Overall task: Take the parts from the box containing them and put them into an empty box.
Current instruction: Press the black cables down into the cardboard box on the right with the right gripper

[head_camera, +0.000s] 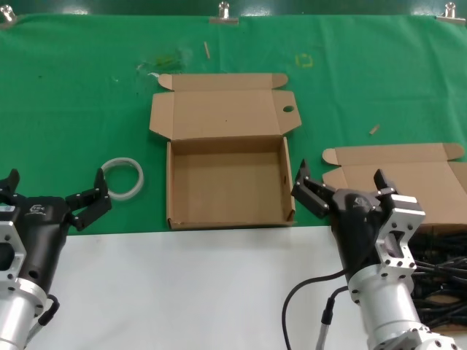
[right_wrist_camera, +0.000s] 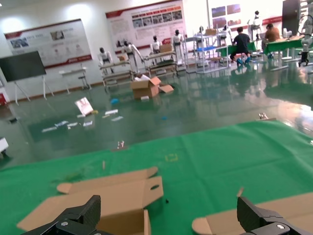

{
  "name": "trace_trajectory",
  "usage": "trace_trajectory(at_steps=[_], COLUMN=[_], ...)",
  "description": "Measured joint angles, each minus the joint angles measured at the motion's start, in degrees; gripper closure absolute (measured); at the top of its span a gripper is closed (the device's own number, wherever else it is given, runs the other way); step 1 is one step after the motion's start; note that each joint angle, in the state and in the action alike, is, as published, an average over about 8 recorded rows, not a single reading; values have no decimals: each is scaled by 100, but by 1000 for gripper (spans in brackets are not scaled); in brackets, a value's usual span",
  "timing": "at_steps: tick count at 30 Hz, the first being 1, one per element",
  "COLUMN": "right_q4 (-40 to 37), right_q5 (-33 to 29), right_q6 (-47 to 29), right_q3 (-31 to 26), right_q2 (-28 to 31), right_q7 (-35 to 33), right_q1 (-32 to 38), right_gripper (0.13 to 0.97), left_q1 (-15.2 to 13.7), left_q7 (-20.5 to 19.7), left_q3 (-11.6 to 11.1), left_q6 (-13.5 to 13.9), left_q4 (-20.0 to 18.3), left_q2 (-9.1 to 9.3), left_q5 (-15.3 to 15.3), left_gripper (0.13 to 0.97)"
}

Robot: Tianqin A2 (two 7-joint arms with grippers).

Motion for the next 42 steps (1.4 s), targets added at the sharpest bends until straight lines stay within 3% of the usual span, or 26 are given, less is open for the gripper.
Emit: trace_trajectory(at_steps=[16, 29, 42], right_q4=[402, 785, 900], right_q5=[1180, 1866, 2814], right_q6=[1573, 2929, 3925], right_q3=[-435, -325, -139], right_q2=[0, 0, 0], right_q7=[-2149, -4470, -6450], right_q1=[-335, -613, -346], right_gripper=[129, 129, 129], left_q1=[0, 0, 0], left_q7=[-4, -2, -2], left_q3=[0, 0, 0], left_q6=[0, 0, 0], left_q4=[0, 0, 0], left_q2=[0, 0, 0], left_q5=[1, 2, 2], left_gripper=[132, 132, 132])
